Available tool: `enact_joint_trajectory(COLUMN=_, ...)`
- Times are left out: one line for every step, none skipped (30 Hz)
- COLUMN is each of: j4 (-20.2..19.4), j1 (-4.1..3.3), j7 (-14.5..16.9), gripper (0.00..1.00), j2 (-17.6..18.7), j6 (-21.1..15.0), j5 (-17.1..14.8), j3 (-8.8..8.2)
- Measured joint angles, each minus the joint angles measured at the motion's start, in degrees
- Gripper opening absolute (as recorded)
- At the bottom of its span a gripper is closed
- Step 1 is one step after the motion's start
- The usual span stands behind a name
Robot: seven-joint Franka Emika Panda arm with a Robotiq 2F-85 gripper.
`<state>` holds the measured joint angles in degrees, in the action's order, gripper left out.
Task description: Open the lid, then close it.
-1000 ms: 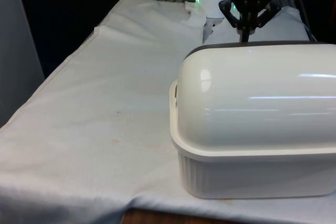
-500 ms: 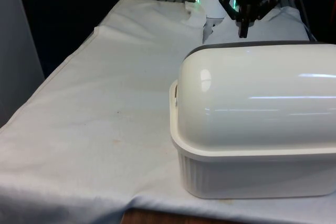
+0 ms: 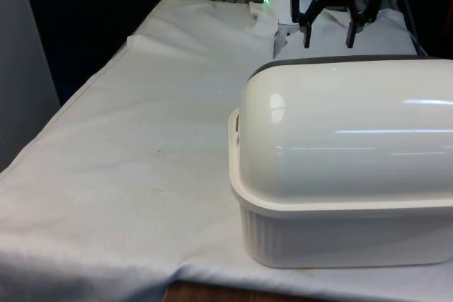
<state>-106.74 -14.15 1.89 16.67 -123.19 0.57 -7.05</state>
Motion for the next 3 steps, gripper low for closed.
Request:
enact_joint_trajectory(j4=0.0, j1=0.0, j7=0.0, gripper=0.84, j2=0.0, j6=0.0, j5=0.0, j3=0.0)
enact_joint_trajectory(j4=0.0, j1=0.0, j7=0.0, gripper=0.88, j2=0.0, j6=0.0, j5=0.0, j3=0.0)
enact_joint_trajectory(j4=0.0, j1=0.0, j7=0.0, gripper=0.93, j2=0.0, j6=0.0, j5=0.0, j3=0.0)
